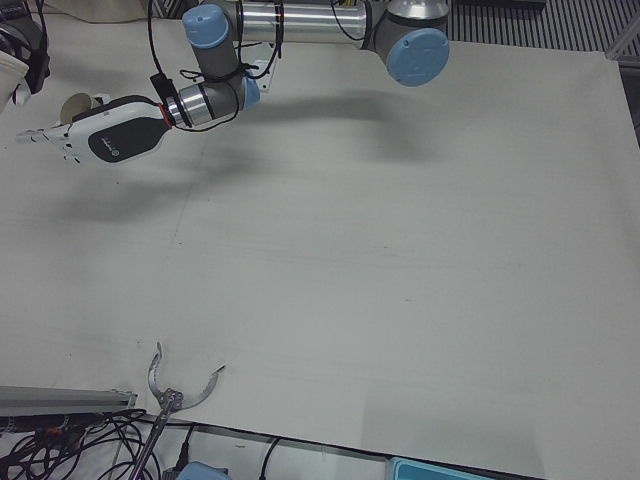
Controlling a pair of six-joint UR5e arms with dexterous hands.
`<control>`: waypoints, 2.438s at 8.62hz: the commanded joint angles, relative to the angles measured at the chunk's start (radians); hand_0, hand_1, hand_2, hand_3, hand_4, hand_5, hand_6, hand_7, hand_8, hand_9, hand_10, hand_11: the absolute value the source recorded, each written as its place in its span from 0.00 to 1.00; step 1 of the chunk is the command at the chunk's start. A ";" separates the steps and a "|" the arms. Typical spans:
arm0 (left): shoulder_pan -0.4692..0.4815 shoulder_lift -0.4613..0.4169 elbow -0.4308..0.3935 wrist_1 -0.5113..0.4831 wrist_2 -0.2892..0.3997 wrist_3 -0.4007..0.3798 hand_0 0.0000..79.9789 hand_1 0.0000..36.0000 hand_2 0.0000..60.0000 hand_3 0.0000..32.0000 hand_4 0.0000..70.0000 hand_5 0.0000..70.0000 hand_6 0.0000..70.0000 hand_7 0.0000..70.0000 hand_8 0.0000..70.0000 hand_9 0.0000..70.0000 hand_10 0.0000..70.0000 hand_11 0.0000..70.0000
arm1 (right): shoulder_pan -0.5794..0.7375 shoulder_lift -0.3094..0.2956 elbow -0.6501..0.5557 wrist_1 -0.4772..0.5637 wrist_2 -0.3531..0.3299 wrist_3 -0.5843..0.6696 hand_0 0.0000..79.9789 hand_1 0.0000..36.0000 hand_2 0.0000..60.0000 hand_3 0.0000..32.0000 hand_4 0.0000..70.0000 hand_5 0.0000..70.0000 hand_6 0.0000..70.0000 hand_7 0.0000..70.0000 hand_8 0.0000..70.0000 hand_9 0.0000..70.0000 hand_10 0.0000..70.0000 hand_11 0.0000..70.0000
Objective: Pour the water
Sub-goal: 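Tilt the white paper cup with the right hand over the beige cup, then withdraw the left hand holding the beige cup away from the right hand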
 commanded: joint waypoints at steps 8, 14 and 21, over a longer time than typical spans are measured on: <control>-0.082 0.003 -0.018 0.001 0.064 -0.007 1.00 1.00 1.00 0.00 0.29 0.08 0.71 1.00 0.70 0.94 0.24 0.41 | 0.069 -0.121 0.253 -0.321 -0.115 -0.233 0.78 0.85 0.56 0.00 0.57 0.82 0.17 0.24 0.02 0.05 0.12 0.21; -0.189 0.193 -0.012 -0.054 0.062 -0.063 1.00 1.00 1.00 0.00 0.28 0.08 0.70 1.00 0.70 0.94 0.24 0.42 | 0.112 -0.123 0.221 -0.355 -0.095 -0.175 0.72 0.75 0.62 0.00 0.77 0.69 0.18 0.24 0.03 0.07 0.14 0.23; -0.604 0.754 0.152 -0.443 0.053 -0.184 1.00 1.00 1.00 0.00 0.25 0.08 0.69 1.00 0.70 0.94 0.24 0.42 | 0.233 -0.224 0.071 -0.358 0.008 0.538 0.68 0.65 0.52 0.00 0.61 0.59 0.14 0.16 0.01 0.01 0.12 0.20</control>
